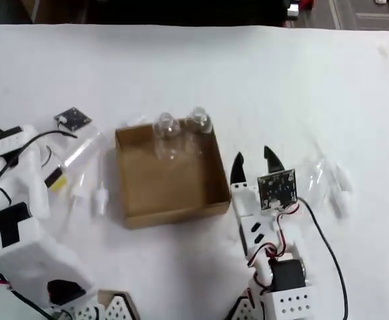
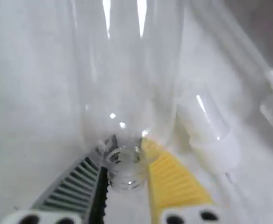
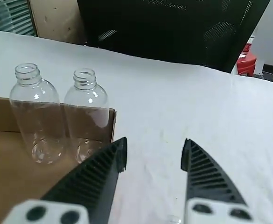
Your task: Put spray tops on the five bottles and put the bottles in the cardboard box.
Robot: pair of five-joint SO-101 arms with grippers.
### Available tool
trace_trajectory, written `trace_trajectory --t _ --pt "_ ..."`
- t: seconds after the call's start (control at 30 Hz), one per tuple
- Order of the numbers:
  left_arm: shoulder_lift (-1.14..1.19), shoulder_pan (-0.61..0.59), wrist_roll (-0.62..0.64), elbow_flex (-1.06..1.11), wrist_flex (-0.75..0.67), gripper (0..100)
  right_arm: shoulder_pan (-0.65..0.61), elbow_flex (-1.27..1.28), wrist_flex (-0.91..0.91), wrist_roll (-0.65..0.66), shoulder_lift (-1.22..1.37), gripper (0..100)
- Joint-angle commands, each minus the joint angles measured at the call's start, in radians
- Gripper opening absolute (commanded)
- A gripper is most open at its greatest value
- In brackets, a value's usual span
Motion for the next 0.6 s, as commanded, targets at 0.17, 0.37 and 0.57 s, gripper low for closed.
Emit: trace_trajectory --t 0.17,0.37,0.57 --pt "-0.004 -0.016 0.098 -0.358 0.293 2 -0.005 0.008 -0.001 0.012 -0.008 16.6" --pt "-0.004 -0.019 0.075 -0.690 0.638 2 -0.002 0.003 -0.001 0.012 -0.008 16.6" --pt "-0.102 -0.048 0.048 -0.809 0.707 2 -0.002 -0.017 0.005 0.012 -0.010 16.6"
